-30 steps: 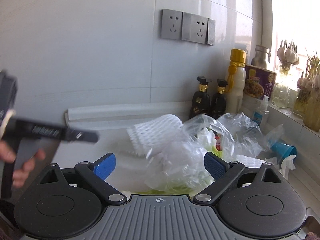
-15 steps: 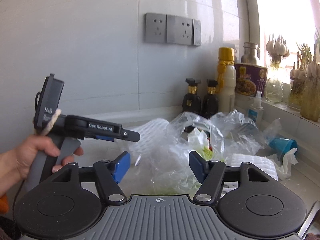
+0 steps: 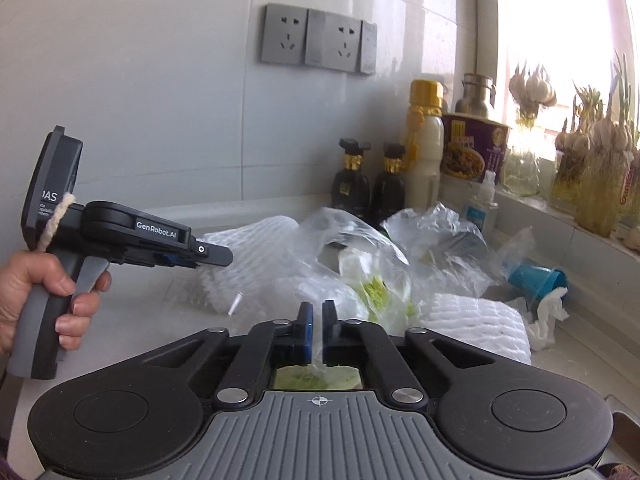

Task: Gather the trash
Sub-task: 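Move both tools back to the counter toward the white foam nets and plastic bag, then grasp a white foam net with the left tool while the right tool grasps a clear plastic bag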

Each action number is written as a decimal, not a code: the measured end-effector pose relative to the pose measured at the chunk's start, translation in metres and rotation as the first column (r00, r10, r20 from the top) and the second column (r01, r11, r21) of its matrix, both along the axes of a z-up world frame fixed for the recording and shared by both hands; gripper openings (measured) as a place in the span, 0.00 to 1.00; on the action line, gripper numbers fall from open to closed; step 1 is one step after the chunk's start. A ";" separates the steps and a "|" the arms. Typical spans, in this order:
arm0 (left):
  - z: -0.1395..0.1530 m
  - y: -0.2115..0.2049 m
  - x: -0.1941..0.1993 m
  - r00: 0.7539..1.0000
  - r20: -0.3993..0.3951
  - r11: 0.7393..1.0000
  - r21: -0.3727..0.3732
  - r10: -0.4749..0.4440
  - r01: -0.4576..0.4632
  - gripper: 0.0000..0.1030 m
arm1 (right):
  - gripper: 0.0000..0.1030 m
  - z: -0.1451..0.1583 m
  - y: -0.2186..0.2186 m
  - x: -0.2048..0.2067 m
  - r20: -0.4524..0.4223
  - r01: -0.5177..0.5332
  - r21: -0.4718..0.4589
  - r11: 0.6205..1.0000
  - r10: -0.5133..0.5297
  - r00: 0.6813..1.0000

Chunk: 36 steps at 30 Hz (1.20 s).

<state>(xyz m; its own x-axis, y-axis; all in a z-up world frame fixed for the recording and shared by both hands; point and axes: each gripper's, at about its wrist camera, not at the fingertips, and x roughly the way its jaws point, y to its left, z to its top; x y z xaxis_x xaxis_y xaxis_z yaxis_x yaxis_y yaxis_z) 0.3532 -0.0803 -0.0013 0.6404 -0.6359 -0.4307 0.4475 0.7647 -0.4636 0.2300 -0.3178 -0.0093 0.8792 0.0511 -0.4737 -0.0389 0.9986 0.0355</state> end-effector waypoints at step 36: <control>0.027 0.083 -0.142 0.968 0.026 0.964 -0.103 0.249 -0.245 0.17 | 0.05 0.004 -0.021 -0.004 0.031 0.112 0.150 0.982 -0.117 0.993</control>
